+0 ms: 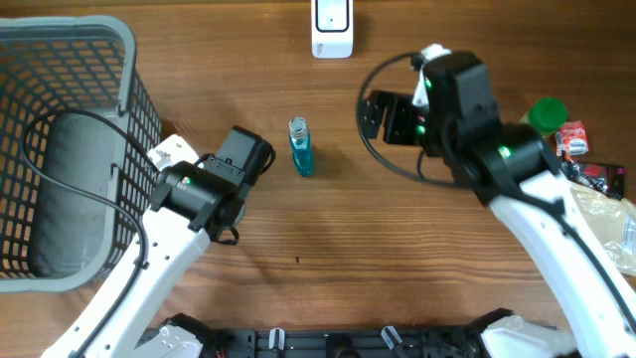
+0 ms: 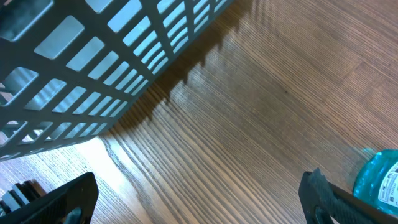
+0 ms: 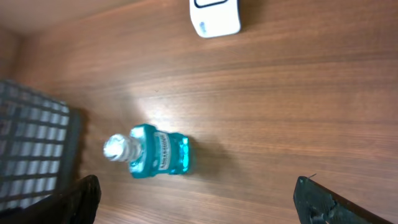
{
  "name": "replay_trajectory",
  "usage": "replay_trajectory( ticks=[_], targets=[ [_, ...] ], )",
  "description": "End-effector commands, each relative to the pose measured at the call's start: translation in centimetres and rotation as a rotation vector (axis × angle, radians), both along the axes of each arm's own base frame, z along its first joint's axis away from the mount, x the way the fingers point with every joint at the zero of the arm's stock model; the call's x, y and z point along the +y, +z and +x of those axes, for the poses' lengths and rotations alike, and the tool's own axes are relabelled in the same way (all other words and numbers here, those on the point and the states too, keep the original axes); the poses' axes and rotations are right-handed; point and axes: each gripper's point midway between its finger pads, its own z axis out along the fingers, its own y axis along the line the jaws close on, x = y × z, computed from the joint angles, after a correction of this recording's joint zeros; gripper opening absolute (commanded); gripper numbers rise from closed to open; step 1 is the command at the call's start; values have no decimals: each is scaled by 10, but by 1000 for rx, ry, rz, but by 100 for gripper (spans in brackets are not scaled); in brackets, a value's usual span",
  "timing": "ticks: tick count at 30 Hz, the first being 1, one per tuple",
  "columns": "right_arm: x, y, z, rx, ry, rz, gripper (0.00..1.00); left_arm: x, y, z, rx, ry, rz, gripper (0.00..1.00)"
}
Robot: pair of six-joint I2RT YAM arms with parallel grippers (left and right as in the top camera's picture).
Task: Scan the item barcode
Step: 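Move the right gripper above the bottle and grasp its cap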
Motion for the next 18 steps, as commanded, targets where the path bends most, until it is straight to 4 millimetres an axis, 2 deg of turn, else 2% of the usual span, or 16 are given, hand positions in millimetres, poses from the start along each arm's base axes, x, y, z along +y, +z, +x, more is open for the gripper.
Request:
replay_trajectory(
  ticks=[1,4,7,13,18],
  targets=[
    [15,-32,16,105,68,-64,100,2,11,-2,-61,7,-2,100],
    [37,-40,26,134,148,-55,100,4,22,-5,-106,-3,4,100],
    [49,-43,36,154,162,-60,99,9,36,-12,-158,-11,11,100],
    [80,-32,36,128,239,-16,99,19,60,-29,-257,-20,-28,100],
    [100,-31,28,112,293,-14,100,32,83,-45,-387,-6,-84,100]
  ],
)
